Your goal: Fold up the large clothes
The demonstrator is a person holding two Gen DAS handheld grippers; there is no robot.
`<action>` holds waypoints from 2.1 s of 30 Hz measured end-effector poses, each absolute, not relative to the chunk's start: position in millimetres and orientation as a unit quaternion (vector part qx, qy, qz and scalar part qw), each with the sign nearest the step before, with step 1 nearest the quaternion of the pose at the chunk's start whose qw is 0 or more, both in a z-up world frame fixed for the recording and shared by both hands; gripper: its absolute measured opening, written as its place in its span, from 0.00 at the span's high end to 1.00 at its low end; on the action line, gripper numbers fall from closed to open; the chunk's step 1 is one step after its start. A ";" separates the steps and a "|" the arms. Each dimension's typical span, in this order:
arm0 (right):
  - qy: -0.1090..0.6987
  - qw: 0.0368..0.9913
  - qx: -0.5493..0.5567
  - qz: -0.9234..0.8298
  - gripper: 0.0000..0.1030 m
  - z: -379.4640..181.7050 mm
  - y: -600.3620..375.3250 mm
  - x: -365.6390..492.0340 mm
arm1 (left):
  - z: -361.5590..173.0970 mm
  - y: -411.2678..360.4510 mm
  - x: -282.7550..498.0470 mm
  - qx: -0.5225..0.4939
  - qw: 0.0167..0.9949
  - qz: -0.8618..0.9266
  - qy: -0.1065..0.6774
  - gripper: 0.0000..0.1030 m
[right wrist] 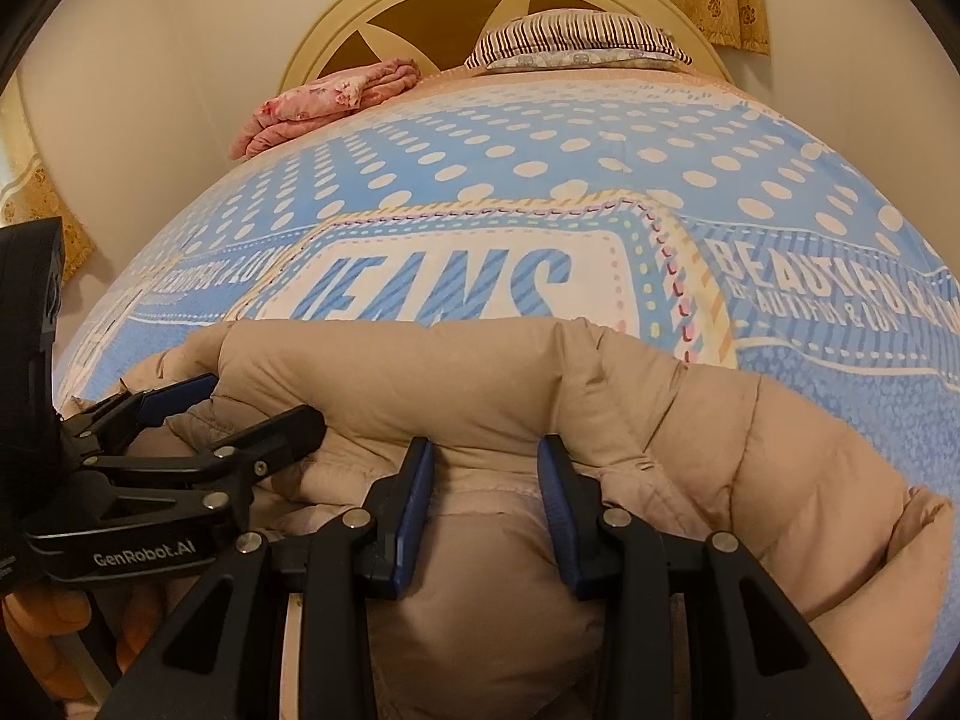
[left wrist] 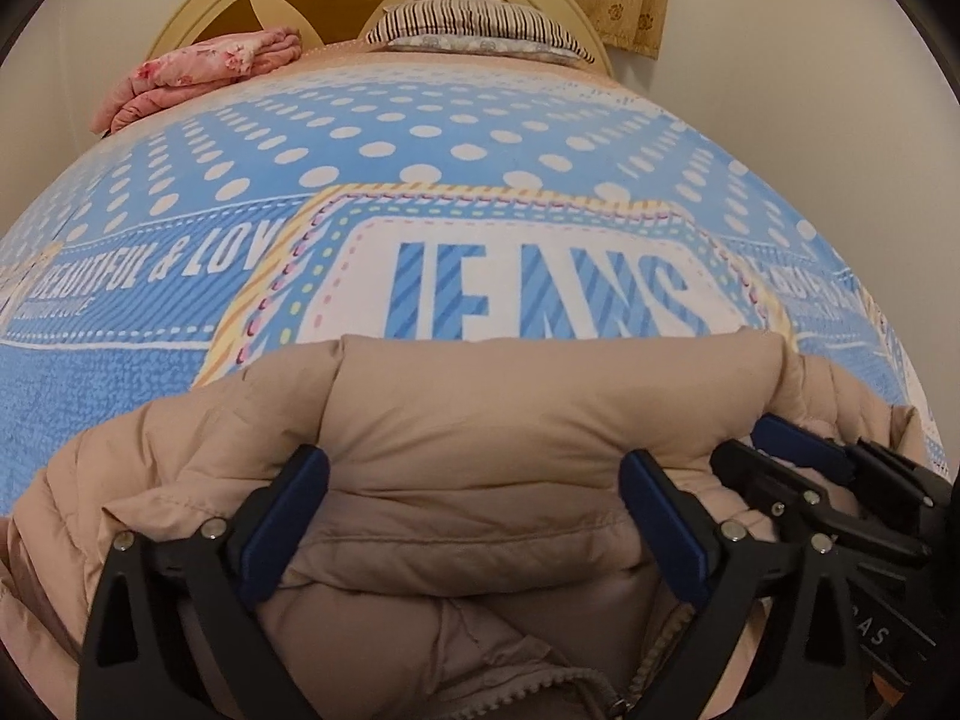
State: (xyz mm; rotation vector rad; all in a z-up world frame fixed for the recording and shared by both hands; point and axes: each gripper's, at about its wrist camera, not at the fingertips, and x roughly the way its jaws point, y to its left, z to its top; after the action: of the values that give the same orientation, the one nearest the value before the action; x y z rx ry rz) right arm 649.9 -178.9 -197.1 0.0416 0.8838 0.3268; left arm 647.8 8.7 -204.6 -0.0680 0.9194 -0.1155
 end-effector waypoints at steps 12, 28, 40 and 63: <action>0.433 0.887 0.025 0.158 0.64 -201.2 -179.5 652.3 | -211.0 1.3 654.2 -0.011 0.889 -0.041 0.455 0.01; 0.434 0.886 0.025 0.158 0.64 -202.0 -179.1 652.4 | -213.4 3.4 656.0 -0.008 0.889 -0.039 0.455 0.01; 0.442 0.883 0.022 0.156 0.64 -204.7 -177.4 654.3 | -214.7 3.1 657.6 -0.005 0.888 -0.036 0.458 0.00; 0.434 0.883 0.060 0.169 0.44 -108.9 -272.7 528.5 | -92.0 74.7 470.7 0.020 0.932 -0.082 0.353 0.03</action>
State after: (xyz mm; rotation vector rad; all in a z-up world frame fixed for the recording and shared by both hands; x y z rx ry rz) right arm 528.5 -272.7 -108.9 0.1246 0.9042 0.3512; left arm 470.7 74.7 -92.0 0.0400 0.7215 -0.1670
